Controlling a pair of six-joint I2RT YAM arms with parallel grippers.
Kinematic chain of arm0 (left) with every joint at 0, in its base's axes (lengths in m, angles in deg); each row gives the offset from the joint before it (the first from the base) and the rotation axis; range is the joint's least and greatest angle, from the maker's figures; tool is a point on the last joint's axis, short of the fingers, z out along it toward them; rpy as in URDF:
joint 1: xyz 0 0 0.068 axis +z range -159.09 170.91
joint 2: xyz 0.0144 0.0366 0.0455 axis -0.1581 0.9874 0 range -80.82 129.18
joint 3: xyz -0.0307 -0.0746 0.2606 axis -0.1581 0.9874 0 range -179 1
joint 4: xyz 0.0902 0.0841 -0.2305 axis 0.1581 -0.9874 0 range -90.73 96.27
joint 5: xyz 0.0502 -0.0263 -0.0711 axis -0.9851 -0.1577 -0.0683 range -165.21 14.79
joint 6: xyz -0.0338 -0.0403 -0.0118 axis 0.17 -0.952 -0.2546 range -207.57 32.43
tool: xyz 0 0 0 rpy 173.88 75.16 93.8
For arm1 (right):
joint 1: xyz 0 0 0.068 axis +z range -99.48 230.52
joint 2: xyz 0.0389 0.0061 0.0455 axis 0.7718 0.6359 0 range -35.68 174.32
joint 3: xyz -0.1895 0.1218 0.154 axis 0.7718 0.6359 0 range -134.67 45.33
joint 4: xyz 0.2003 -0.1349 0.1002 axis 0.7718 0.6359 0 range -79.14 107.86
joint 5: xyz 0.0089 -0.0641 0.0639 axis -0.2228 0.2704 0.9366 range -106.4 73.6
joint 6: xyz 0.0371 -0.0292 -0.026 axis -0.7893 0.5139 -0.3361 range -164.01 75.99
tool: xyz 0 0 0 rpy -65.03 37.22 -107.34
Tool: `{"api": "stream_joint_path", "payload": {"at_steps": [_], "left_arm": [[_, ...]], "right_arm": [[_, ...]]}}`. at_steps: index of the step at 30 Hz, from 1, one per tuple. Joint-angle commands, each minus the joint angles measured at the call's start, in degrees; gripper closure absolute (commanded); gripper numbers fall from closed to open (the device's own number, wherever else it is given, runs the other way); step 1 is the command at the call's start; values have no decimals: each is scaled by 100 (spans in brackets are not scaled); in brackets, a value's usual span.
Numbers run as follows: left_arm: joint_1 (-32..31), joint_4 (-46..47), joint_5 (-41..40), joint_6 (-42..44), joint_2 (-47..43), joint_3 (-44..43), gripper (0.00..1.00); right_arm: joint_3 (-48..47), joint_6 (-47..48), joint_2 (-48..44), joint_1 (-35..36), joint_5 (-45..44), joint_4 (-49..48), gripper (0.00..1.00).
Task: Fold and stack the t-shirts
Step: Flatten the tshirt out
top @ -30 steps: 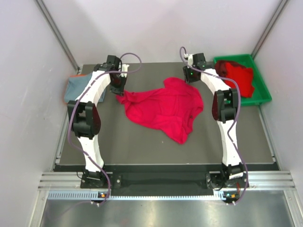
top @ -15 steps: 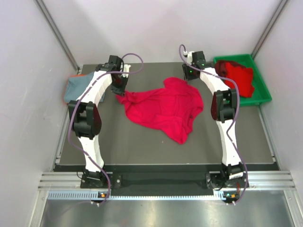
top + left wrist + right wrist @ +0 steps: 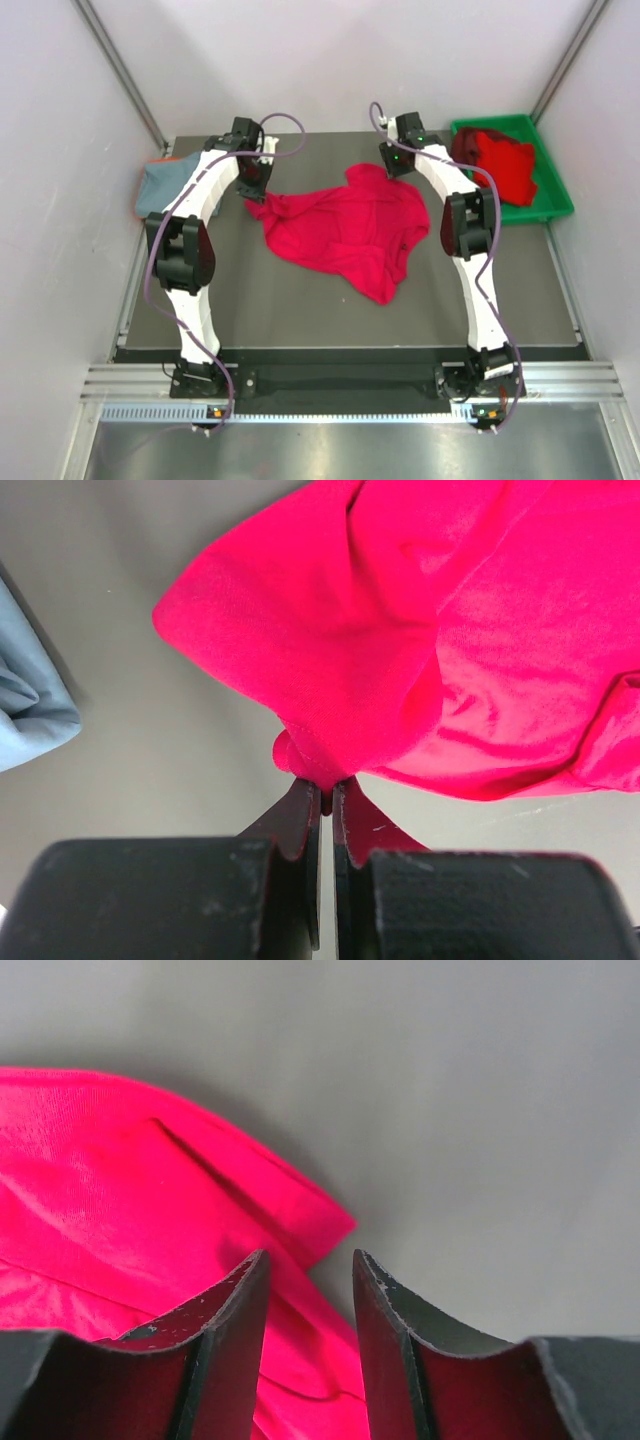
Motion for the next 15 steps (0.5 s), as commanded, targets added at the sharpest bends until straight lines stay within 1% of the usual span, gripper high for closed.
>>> {"api": "stream_joint_path", "payload": {"at_steps": [1,4,6,7,8,11,15], "left_arm": [[-18,138,-51,-5,-351,-154,100],[-18,156,1,-31,-334,-171,100],[-27,147,36,-49,-325,-189,100],[-18,147,36,-49,-316,-215,100],[-18,147,63,-49,-299,-215,100],[-27,147,80,-66,-290,-224,100],[-18,147,107,-40,-281,-242,100]], "right_arm": [[-227,66,179,108,-92,206,60],[-78,75,135,116,-57,250,62],[-60,75,135,134,-48,267,67],[-60,75,126,125,-48,259,71],[-68,75,126,125,-65,250,80],[-51,101,82,134,-197,197,100],[-68,215,-128,90,-442,136,100]]}}
